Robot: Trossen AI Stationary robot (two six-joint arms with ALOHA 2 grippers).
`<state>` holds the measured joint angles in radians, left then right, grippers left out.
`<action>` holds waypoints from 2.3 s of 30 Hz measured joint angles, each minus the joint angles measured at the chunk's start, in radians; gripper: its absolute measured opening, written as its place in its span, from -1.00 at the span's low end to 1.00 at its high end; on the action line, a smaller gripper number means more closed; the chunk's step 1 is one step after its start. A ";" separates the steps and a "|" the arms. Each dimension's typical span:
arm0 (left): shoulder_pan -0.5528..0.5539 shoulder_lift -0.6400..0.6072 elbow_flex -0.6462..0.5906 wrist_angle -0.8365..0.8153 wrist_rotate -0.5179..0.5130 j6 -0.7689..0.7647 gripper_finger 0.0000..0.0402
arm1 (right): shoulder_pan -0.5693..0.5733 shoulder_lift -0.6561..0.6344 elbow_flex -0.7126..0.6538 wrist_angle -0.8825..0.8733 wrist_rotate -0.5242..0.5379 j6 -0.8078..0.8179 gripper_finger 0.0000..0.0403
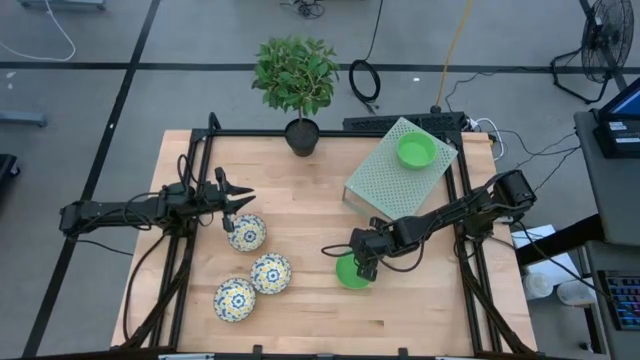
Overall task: Pick & Place Mini bowls
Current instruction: Stack the green bowl on the green bowls on the shelf
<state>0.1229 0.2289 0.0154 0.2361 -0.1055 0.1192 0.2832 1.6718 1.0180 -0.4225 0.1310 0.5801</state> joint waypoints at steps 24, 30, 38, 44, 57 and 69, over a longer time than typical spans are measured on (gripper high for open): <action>0.000 0.000 0.000 0.000 0.000 0.000 -0.54 | 0.000 0.000 0.000 0.000 0.000 0.022 -0.53; 0.000 0.000 0.000 0.000 0.000 0.000 -0.54 | 0.000 0.000 0.000 0.000 -0.001 0.022 -0.66; 0.000 0.000 0.000 0.000 0.000 0.000 -0.54 | 0.000 0.000 0.000 0.000 -0.001 0.022 -0.75; 0.000 0.000 0.000 0.000 0.000 0.000 -0.54 | 0.000 0.000 0.000 0.000 -0.001 0.020 -0.80; 0.000 0.000 0.000 0.000 0.000 0.000 -0.54 | 0.000 0.000 0.001 0.003 -0.002 0.010 -0.97; 0.000 0.000 0.000 0.000 0.000 0.000 -0.54 | 0.000 0.000 0.001 0.001 0.024 -0.021 -0.99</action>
<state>0.1229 0.2287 0.0154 0.2363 -0.1055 0.1194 0.2829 1.6718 1.0191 -0.4213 0.1550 0.5594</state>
